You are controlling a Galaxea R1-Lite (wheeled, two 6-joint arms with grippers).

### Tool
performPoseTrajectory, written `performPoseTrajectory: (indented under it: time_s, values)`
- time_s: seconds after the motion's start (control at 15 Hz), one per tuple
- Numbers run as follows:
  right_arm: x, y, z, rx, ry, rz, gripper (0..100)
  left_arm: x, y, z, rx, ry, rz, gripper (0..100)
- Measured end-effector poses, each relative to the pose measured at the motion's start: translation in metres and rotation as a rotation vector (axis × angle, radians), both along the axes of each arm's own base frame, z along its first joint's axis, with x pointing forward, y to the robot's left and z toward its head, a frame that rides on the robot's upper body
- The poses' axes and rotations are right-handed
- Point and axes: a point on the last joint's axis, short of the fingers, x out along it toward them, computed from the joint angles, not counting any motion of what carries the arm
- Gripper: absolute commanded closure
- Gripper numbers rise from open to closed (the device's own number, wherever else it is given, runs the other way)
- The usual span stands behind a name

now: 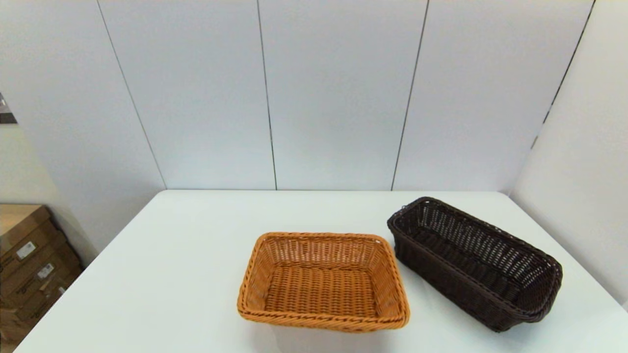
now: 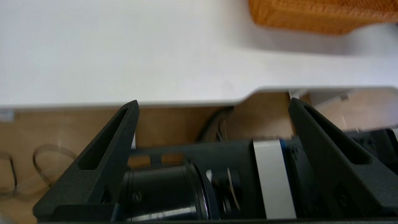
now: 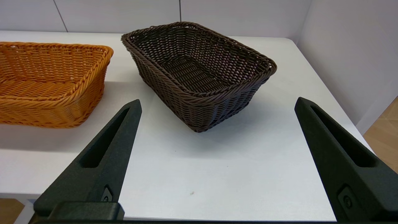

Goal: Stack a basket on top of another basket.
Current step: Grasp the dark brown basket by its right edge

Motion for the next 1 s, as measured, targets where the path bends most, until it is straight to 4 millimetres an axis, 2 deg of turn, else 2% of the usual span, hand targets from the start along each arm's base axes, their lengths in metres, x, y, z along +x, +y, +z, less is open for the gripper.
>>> performPoseTrajectory:
  time_s: [0.13,0.47,0.6,0.8,0.87,1.0]
  values:
    - [0.0,0.0,0.0,0.0,0.0,0.0,0,0.002,0.001,-0.012,0.038,-0.106,0.037,0]
    - [0.0,0.0,0.0,0.001,0.0,-0.001,0,0.023,0.005,-0.052,0.178,-0.319,0.126,0]
    - [0.0,0.0,0.0,0.0,0.0,0.0,0,0.024,0.006,-0.063,0.219,-0.358,0.127,0]
    - [-0.001,0.0,0.001,-0.001,0.005,-0.009,0,0.026,0.006,-0.068,0.224,-0.401,0.147,0]
    - [-0.003,0.0,0.008,0.005,-0.015,-0.011,0,0.026,0.006,-0.069,0.223,-0.402,0.149,0]
    - [-0.011,0.0,0.038,0.037,-0.069,-0.014,0,0.026,0.006,-0.069,0.223,-0.403,0.149,0]
